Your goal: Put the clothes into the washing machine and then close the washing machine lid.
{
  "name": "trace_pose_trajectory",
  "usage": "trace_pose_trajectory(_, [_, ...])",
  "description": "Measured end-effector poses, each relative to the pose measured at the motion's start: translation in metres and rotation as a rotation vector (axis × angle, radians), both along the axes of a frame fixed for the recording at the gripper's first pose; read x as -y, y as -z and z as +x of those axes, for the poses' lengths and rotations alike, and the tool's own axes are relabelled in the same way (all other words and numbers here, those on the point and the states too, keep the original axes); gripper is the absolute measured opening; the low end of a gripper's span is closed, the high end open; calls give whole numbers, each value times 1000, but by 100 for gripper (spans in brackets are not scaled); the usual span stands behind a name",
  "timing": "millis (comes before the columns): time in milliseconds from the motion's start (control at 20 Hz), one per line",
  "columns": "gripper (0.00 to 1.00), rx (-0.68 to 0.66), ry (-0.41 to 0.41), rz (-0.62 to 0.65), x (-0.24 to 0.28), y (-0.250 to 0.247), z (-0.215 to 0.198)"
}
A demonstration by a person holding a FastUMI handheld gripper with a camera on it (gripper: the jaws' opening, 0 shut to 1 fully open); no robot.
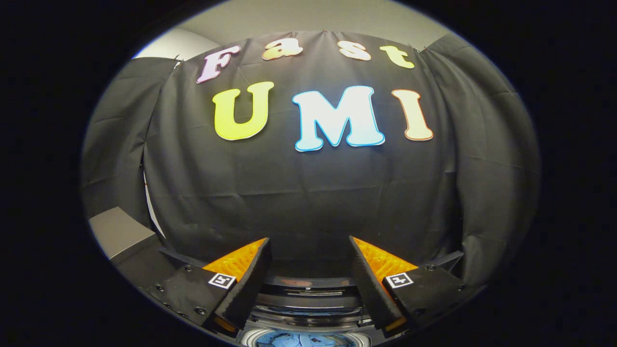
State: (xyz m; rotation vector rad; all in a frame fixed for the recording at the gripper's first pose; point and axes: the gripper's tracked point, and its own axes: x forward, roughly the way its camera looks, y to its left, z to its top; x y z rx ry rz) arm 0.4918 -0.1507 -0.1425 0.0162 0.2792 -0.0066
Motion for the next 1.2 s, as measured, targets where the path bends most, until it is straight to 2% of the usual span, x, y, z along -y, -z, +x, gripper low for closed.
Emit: trace_pose_trajectory(1200, [97, -20, 14, -12, -9, 13, -98])
